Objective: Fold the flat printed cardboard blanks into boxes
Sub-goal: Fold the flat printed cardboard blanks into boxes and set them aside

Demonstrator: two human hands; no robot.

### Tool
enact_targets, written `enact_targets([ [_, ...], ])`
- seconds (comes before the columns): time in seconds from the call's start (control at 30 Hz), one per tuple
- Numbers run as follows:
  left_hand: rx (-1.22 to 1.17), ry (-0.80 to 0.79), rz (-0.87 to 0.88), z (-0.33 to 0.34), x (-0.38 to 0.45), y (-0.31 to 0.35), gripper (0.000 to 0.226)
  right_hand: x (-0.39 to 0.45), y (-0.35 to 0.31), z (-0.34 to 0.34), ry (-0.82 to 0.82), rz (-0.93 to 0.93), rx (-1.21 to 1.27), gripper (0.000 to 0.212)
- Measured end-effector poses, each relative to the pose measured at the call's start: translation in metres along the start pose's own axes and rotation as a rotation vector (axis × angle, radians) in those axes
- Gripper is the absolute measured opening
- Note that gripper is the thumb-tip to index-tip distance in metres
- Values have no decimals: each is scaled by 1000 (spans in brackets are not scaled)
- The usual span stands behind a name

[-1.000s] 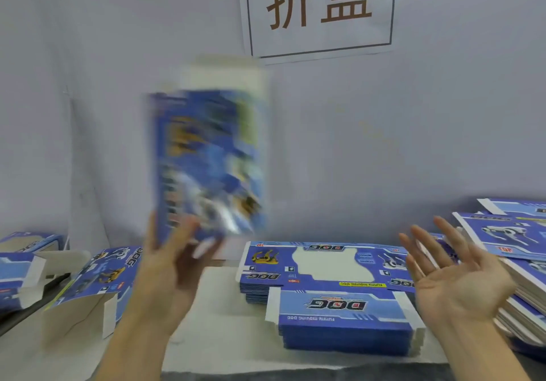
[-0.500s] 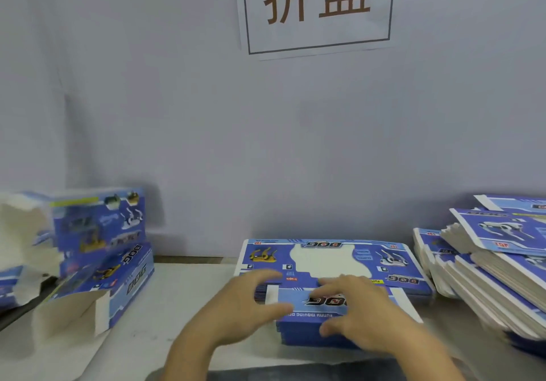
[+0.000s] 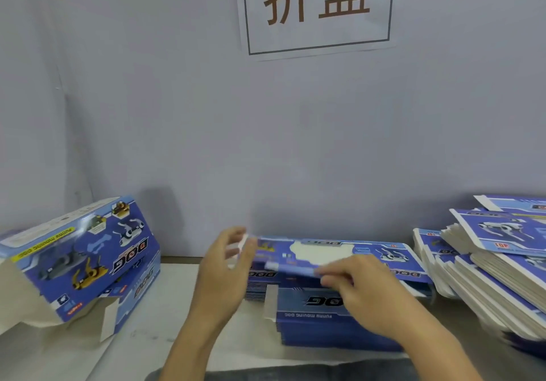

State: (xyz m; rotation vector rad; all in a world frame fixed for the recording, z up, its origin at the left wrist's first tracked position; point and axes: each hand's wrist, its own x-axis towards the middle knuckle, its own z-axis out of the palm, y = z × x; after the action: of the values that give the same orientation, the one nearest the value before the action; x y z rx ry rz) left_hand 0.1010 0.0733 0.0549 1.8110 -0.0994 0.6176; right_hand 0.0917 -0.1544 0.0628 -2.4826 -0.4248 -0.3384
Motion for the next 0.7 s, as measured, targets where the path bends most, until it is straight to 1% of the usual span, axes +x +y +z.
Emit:
enact_targets([
  [0.07, -185, 117, -28, -2, 3, 3, 35, 2, -2, -5, 248, -112, 29, 23],
  [0.13, -274, 153, -55, -4, 4, 5, 43, 3, -10, -15, 514, -220, 31, 26],
  [0.2, -292, 121, -64, -2, 3, 7, 52, 0, -23, -32, 734, -310, 47, 30],
  [0.23, -296, 97, -66, -2, 2, 9, 55, -2, -31, -41, 817, -359, 70, 26],
  [0.3, -303, 45, -41, 0, -2, 16, 63, -8, -43, -55, 918, -432, 154, 21],
  [0.37, -293, -17, 33, 0, -5, 26, 67, -11, -49, -66, 920, -431, 294, 24],
  [0.43, -354, -75, 123, 0, -8, 39, 56, -11, -50, -70, 874, -394, 402, 29],
  [0.5, -411, -54, 158, -1, -11, 49, 43, -10, -49, -67, 790, -321, 509, 34],
  [0.53, -423, -48, 166, -1, -12, 54, 40, -9, -49, -65, 737, -275, 576, 34],
  [0.63, -382, -82, 175, -1, -14, 60, 43, -8, -48, -57, 551, -150, 825, 23],
  [0.7, -348, -83, 159, 0, -15, 62, 46, -6, -45, -51, 486, -129, 855, 18],
])
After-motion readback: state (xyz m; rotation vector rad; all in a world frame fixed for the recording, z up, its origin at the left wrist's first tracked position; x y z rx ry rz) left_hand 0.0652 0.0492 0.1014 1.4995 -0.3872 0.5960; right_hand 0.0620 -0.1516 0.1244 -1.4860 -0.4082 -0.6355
